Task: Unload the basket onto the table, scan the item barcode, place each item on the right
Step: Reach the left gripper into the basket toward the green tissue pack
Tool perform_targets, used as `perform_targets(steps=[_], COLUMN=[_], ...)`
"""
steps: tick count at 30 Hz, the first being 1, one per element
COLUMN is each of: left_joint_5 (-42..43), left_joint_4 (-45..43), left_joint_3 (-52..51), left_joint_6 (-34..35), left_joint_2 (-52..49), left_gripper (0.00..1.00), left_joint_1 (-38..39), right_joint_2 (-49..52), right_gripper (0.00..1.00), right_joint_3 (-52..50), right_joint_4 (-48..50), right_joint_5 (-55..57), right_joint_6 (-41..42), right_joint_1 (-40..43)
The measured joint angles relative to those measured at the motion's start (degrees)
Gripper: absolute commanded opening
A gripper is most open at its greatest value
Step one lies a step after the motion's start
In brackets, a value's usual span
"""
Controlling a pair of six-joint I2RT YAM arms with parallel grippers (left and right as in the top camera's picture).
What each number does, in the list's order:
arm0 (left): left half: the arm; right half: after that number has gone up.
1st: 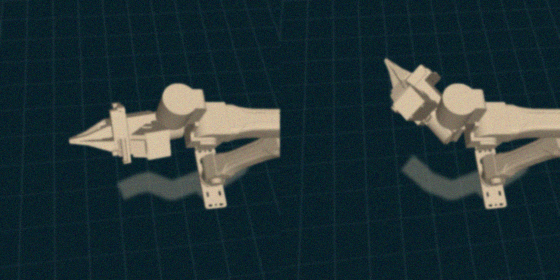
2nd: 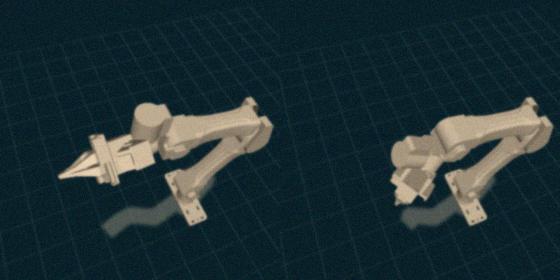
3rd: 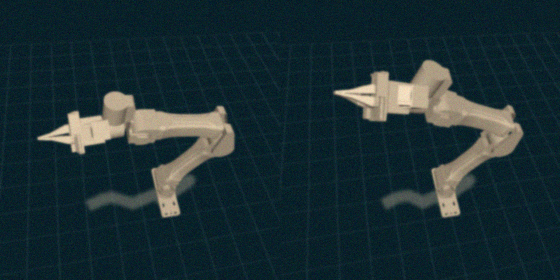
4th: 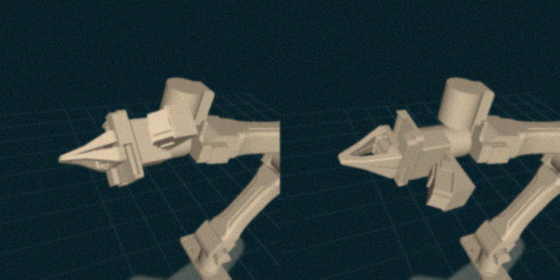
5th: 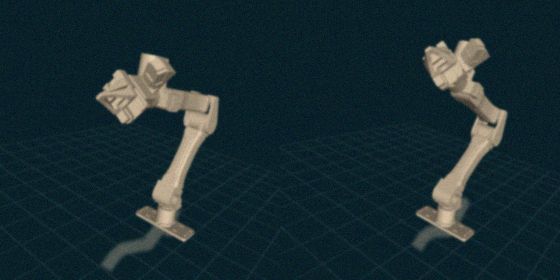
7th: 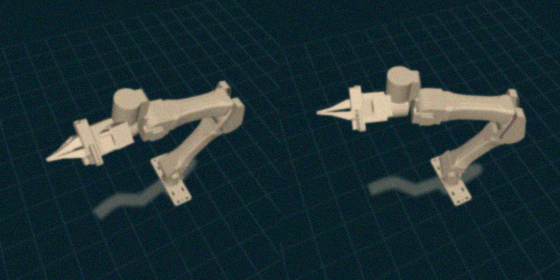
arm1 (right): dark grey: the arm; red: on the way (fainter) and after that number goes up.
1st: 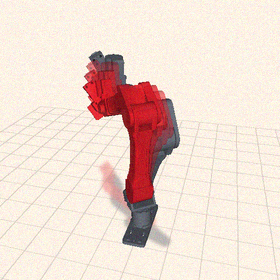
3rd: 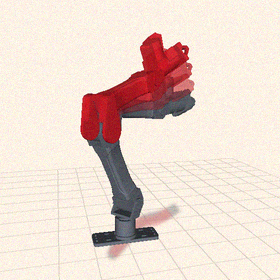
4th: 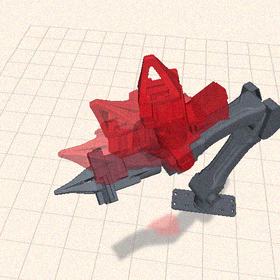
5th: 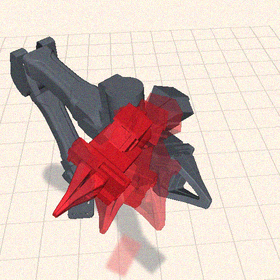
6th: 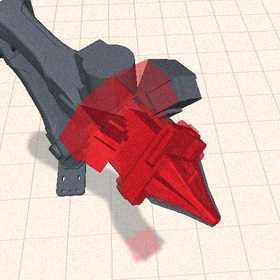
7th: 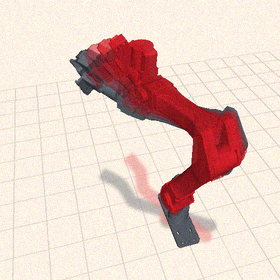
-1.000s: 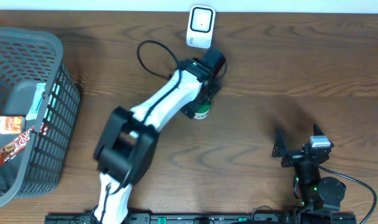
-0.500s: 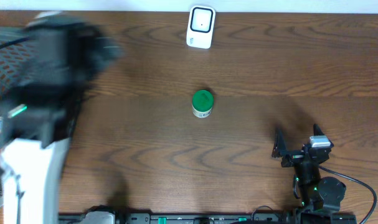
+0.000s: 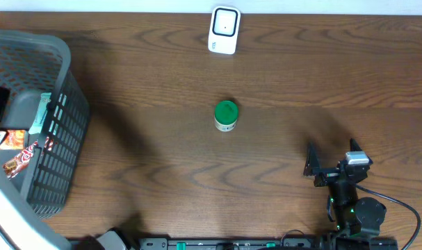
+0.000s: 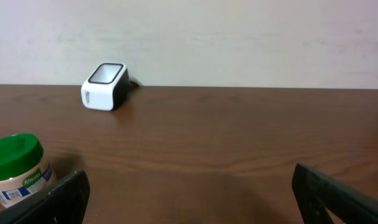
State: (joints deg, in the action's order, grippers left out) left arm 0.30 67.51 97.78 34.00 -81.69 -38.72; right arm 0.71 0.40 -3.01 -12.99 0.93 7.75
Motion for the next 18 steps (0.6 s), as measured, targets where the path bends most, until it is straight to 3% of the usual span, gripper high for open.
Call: perform_targets(steps=[9, 18], left_joint_5=[4.7, 6.3], left_joint_4=[-6.3, -10.9], left_joint_3=[-3.7, -4.9], left_joint_6=[-2.0, -3.2], left_joint_2=[-15.0, -22.9], left_gripper=[0.98, 0.98], left_joint_1=[-0.4, -0.4], right_joint_2=[0.0, 0.0], right_gripper=[0.99, 0.99], right_joint_3=[0.0, 0.0], right_joint_4=[0.0, 0.0], right_joint_5=[0.0, 0.0], right_joint_6=[0.0, 0.0], right_joint_1=[0.0, 0.0])
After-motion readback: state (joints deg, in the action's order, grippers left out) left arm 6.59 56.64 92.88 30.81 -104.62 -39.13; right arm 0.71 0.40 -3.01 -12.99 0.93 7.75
